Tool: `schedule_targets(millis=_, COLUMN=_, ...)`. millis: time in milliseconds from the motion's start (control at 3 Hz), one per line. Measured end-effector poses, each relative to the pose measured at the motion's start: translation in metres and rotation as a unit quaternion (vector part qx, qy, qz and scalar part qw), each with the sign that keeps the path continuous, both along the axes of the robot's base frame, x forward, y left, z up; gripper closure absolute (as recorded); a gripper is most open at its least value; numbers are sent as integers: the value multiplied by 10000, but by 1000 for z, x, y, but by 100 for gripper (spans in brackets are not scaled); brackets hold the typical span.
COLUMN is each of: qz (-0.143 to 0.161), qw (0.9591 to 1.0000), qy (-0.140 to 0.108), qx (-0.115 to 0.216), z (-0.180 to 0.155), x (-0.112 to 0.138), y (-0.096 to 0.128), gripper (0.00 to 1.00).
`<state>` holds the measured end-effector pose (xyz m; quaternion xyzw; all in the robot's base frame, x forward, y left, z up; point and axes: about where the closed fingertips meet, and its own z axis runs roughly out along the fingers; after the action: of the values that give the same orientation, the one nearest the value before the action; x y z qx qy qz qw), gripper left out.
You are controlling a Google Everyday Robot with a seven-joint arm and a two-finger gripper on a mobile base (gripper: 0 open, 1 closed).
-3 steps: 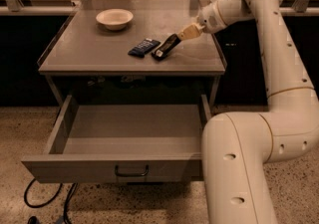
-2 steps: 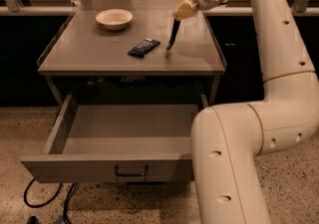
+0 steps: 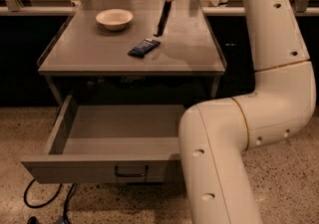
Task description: Place rxbar chocolate into top drawer
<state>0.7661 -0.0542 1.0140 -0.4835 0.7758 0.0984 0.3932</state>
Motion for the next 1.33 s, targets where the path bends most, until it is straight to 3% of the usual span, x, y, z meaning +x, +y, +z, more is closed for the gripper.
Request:
schedule_targets(millis=333, qz=-277, qw=9994, qy=-95, qx=-207, z=23, x=-7, y=-10, gripper=100)
schedule_targets(millis=667, qz=-1120, qw=9905, qy=-425, qx=-668, z=86, x=-30, y=-56, gripper=100)
schedule_targets(millis=1000, qz=-1211, qw=9886, qy=-581, qx=-676, z=105, x=-36, y=-62, gripper=100)
schedule_targets(millis=1333, qz=-1210, qw=9887, qy=-580, qx=-673, z=104, x=-36, y=-61, gripper=100)
